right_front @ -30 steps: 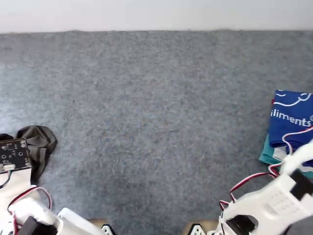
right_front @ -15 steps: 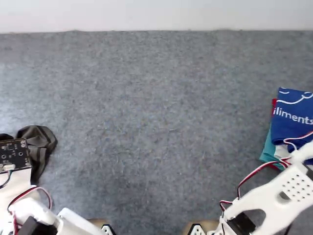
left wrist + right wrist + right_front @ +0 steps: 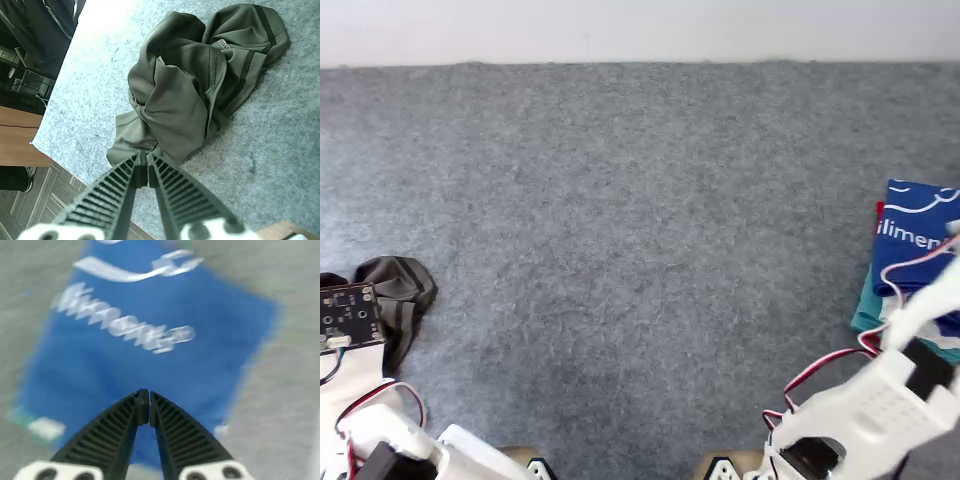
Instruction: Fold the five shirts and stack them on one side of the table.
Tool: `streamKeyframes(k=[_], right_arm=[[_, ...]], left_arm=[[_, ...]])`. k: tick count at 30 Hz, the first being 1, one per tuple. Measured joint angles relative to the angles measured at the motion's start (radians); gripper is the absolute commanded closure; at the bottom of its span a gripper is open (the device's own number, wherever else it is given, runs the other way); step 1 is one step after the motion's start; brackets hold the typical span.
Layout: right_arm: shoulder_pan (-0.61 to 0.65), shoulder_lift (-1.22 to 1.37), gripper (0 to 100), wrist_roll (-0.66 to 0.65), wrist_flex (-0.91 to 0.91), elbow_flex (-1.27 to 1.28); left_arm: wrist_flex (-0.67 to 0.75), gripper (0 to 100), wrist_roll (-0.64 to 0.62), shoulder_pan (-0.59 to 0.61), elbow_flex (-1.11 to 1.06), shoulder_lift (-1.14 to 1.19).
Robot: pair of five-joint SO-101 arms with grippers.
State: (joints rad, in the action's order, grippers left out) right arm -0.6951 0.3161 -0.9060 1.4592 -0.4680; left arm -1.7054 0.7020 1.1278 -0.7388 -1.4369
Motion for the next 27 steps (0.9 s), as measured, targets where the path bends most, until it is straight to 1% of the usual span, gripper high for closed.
streamKeyframes(k=[3, 6, 11, 16, 19, 25, 27], right_arm=[[0.008, -0.002, 98.6, 0.000, 0.107, 0.000], [0.000, 0.032, 98.6, 0.000, 0.132, -0.002], [-0.026, 0.226, 98.6, 0.003, 0.149, -0.002], [-0.023, 0.245, 98.6, 0.003, 0.288, -0.075], [-0.023, 0.203, 98.6, 0.037, 0.292, -0.124], [-0.025, -0.005, 98.6, 0.061, 0.292, -0.150], [-0.025, -0.057, 98.6, 0.061, 0.293, -0.150]], left_arm=[[0.000, 98, 0.000, 0.000, 0.000, 0.000], [0.000, 98, 0.000, 0.000, 0.000, 0.000], [-0.017, 98, 0.000, 0.000, 0.000, 0.000], [-0.020, 98, 0.000, 0.000, 0.000, 0.000], [-0.020, 98, 0.000, 0.000, 0.000, 0.000], [-0.008, 98, 0.000, 0.000, -0.003, 0.000], [0.012, 94, 0.000, 0.000, -0.035, 0.000]])
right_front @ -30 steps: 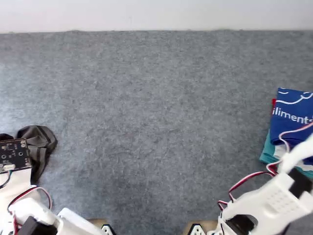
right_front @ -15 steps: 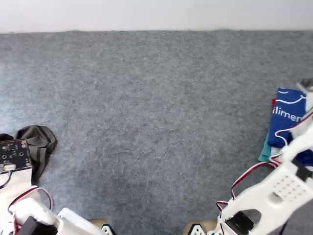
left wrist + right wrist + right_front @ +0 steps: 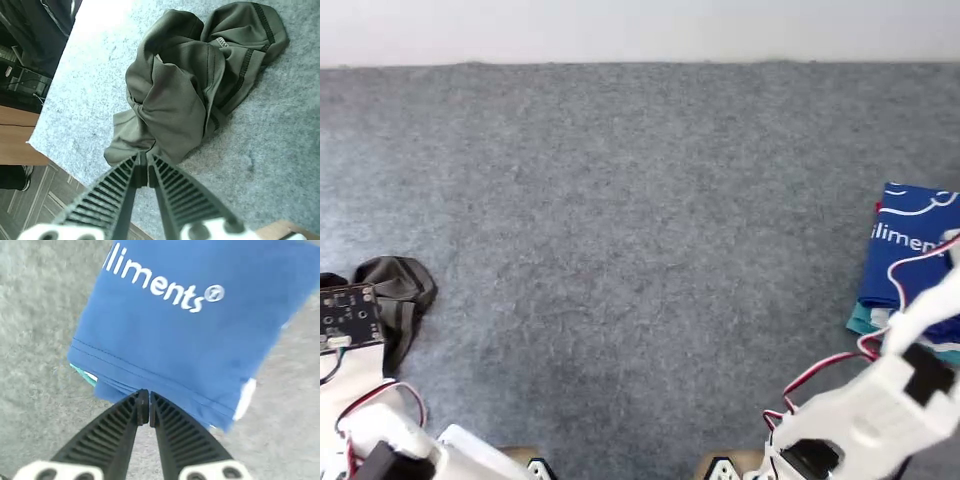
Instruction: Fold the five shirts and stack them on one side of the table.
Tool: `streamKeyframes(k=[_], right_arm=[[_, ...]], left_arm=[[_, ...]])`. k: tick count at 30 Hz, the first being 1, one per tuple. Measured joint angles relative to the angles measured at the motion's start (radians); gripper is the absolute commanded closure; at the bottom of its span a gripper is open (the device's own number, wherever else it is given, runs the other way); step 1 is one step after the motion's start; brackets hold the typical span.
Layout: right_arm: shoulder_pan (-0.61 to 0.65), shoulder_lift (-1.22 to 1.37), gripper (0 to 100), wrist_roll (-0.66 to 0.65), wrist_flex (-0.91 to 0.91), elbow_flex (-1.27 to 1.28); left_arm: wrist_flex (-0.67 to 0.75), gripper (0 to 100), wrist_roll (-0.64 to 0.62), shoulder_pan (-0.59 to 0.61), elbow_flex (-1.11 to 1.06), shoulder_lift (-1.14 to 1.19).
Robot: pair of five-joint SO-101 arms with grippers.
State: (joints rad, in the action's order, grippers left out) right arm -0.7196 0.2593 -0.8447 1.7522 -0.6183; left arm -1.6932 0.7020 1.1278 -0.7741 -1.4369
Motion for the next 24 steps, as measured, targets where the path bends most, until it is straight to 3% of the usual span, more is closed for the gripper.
streamKeyframes(k=[7, 14, 24], right_arm=[[0.000, -0.055, 98.6, 0.000, 0.002, 0.000], [-0.011, -0.117, 98.6, 0.000, 0.002, 0.000], [-0.009, -0.167, 98.6, -0.002, 0.002, 0.000]], left_arm=[[0.029, 84, 0.075, 0.000, -0.137, 0.000], [0.187, 80, 0.158, 0.040, -0.209, 0.020], [0.241, 80, 0.253, 0.124, -0.126, 0.419]])
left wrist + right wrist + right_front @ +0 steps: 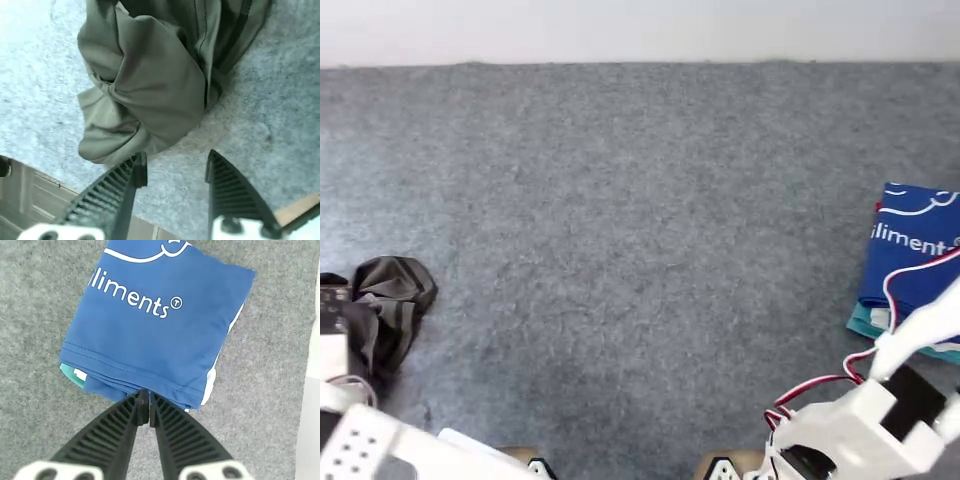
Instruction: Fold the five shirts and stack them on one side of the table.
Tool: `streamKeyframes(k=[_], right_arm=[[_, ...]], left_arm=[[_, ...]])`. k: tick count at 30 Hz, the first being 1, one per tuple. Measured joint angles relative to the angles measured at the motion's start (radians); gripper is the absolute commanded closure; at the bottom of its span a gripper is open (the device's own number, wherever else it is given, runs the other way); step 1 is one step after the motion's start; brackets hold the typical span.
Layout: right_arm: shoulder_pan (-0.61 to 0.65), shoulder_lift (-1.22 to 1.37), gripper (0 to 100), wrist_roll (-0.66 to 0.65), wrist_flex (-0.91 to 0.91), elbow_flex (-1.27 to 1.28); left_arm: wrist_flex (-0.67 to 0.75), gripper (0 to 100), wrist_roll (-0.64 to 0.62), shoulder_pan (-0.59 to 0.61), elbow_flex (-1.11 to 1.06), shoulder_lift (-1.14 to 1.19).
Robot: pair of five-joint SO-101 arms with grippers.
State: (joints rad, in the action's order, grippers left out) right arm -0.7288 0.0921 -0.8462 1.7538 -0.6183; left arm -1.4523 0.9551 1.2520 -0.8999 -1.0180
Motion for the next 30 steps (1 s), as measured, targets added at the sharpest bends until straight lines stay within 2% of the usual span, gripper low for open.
streamKeyframes(k=[6, 13, 16, 19, 22, 25, 30], right_arm=[[0.000, -0.029, 98.6, 0.000, 0.000, 0.000], [0.000, -0.072, 98.6, 0.000, 0.000, 0.000], [0.000, -0.089, 98.6, 0.000, 0.000, 0.000], [0.000, -0.110, 98.6, 0.000, 0.000, 0.000], [-0.002, -0.137, 98.6, 0.000, 0.000, 0.015], [-0.003, -0.181, 98.6, 0.000, 0.000, 0.087], [-0.003, -0.282, 98.6, 0.000, 0.000, 0.247]], left_arm=[[0.126, 76, -0.021, 0.000, 0.018, 0.253], [0.269, 76, -0.046, -0.021, 0.025, 0.525], [0.353, 77, -0.124, -0.046, 0.025, 0.638], [0.448, 85, -0.241, -0.074, 0.025, 0.713], [0.511, 100, -0.305, -0.114, 0.025, 0.743], [0.511, 99, -0.321, -0.189, 0.025, 0.746], [0.397, 99, -0.328, -0.287, 0.107, 0.692]])
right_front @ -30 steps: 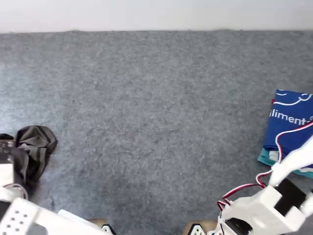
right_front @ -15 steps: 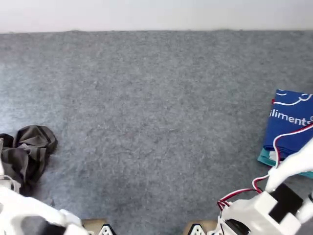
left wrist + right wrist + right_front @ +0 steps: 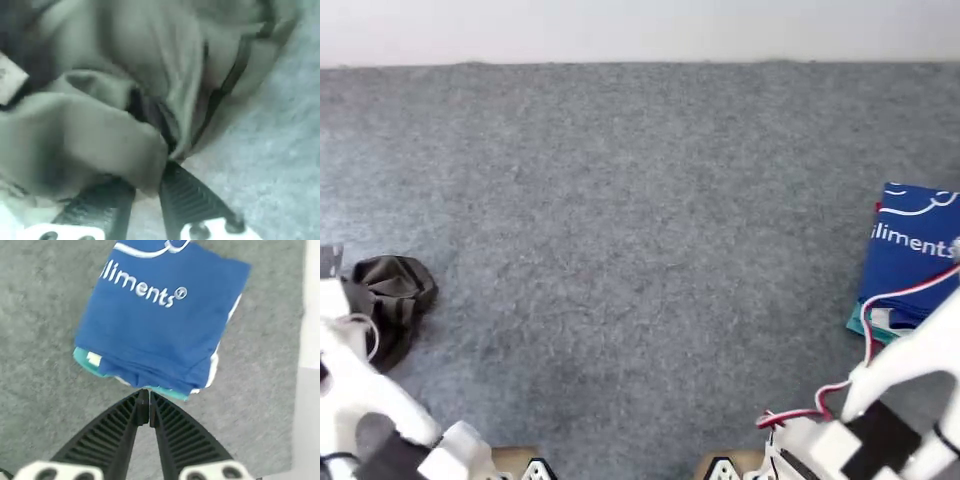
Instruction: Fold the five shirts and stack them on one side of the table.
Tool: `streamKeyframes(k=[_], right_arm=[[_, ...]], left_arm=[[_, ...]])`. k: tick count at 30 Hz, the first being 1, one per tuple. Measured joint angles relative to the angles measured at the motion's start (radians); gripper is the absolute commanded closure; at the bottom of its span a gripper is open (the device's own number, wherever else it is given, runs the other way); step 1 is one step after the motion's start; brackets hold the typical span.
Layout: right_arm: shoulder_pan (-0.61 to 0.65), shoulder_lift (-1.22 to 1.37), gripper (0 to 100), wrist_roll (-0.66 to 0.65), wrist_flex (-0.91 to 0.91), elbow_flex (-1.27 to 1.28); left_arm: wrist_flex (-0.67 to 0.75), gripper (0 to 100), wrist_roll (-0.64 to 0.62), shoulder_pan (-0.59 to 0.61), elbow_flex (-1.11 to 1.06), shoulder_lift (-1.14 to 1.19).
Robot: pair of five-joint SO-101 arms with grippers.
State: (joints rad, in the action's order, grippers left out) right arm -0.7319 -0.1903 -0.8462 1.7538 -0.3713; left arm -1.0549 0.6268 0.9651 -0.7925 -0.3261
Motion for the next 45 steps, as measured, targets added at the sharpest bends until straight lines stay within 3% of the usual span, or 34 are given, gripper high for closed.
streamKeyframes(k=[9, 18, 28, 40, 45], right_arm=[[0.000, -0.101, 98.6, 0.000, 0.000, 0.118], [0.000, -0.101, 98.6, 0.000, 0.000, 0.118], [0.000, -0.101, 98.6, 0.000, 0.002, 0.118], [0.000, -0.101, 98.6, 0.000, 0.002, 0.118], [0.000, -0.101, 98.6, 0.000, 0.002, 0.118]], left_arm=[[-0.083, 99, -0.092, -0.203, 0.221, -0.307], [-0.092, 99, -0.172, -0.555, 0.302, -0.457], [-0.095, 99, -0.173, -0.914, 0.118, -0.376], [0.028, 98, -0.176, -1.339, 0.153, -0.147], [-0.071, 86, -0.218, -1.425, 0.230, -0.081]])
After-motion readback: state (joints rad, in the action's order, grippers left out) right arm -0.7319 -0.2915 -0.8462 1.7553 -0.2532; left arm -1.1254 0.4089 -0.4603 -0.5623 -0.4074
